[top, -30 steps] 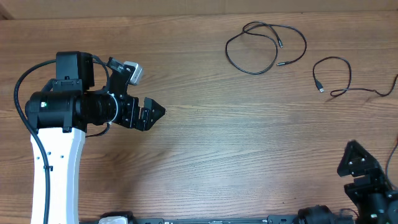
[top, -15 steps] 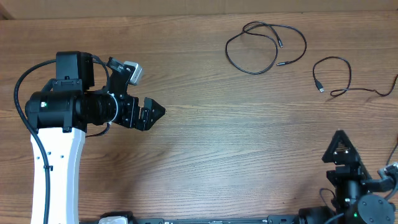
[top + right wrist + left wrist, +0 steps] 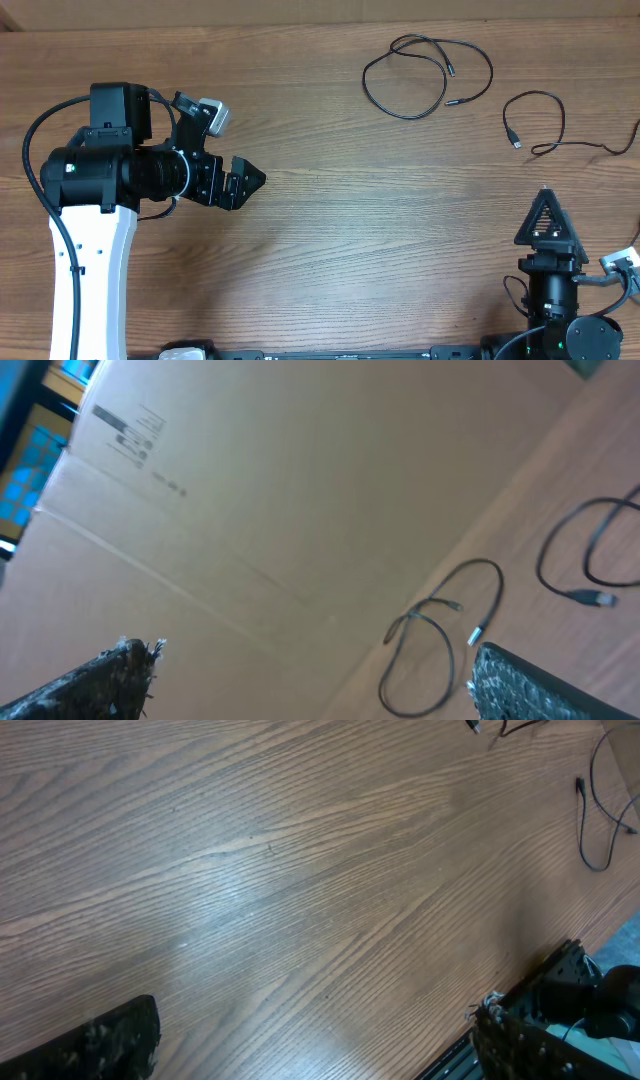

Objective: Untangle cables

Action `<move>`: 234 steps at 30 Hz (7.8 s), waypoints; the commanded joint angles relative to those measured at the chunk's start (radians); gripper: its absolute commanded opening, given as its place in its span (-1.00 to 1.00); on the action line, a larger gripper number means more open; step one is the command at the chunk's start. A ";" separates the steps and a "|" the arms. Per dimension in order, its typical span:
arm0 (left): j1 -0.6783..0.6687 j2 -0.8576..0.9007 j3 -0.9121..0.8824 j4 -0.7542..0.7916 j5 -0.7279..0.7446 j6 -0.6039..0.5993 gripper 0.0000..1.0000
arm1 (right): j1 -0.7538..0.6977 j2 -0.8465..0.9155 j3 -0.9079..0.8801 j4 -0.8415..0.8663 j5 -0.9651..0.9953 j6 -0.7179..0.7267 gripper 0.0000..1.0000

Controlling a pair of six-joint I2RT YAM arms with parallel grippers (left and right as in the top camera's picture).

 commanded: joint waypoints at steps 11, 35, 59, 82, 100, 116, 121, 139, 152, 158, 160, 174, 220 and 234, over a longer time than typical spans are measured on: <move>0.003 -0.011 0.015 0.002 0.000 0.019 0.99 | -0.170 -0.012 -0.195 0.192 -0.190 -0.001 1.00; 0.003 -0.011 0.015 0.002 0.000 0.019 0.99 | -0.169 -0.013 -0.378 0.240 -0.190 -0.001 0.99; 0.003 -0.011 0.015 0.002 0.000 0.019 0.99 | -0.117 -0.013 -0.402 0.277 -0.267 -0.900 1.00; 0.003 -0.011 0.015 0.002 0.000 0.019 0.99 | 0.044 -0.013 -0.402 0.282 -0.268 -0.974 1.00; 0.003 -0.011 0.015 0.002 0.000 0.019 0.99 | 0.019 -0.013 -0.401 0.281 -0.269 -0.973 1.00; 0.003 -0.011 0.015 0.002 0.000 0.019 0.99 | -0.048 -0.013 -0.401 0.281 -0.269 -0.973 1.00; 0.003 -0.011 0.015 0.002 0.000 0.019 0.99 | -0.048 -0.013 -0.401 0.282 -0.268 -0.973 1.00; 0.003 -0.011 0.015 0.002 0.000 0.019 0.99 | -0.048 -0.013 -0.401 0.282 -0.269 -0.973 1.00; 0.003 -0.011 0.015 0.002 0.000 0.019 0.99 | -0.048 -0.013 -0.401 0.282 -0.268 -0.973 1.00; 0.003 -0.011 0.015 0.002 0.000 0.019 0.99 | -0.048 -0.013 -0.401 0.281 -0.269 -0.973 1.00; 0.002 -0.011 0.015 0.002 0.000 0.019 0.99 | -0.048 -0.013 -0.401 0.281 -0.268 -0.973 1.00; 0.002 -0.011 0.015 0.002 0.000 0.019 0.99 | -0.048 -0.013 -0.401 0.282 -0.268 -0.973 1.00; -0.007 -0.530 0.015 0.001 -0.002 0.019 0.99 | -0.048 -0.013 -0.401 0.281 -0.268 -0.973 0.99; -0.106 -0.706 0.015 -0.002 -0.001 0.019 0.99 | -0.048 -0.013 -0.401 0.281 -0.268 -0.973 1.00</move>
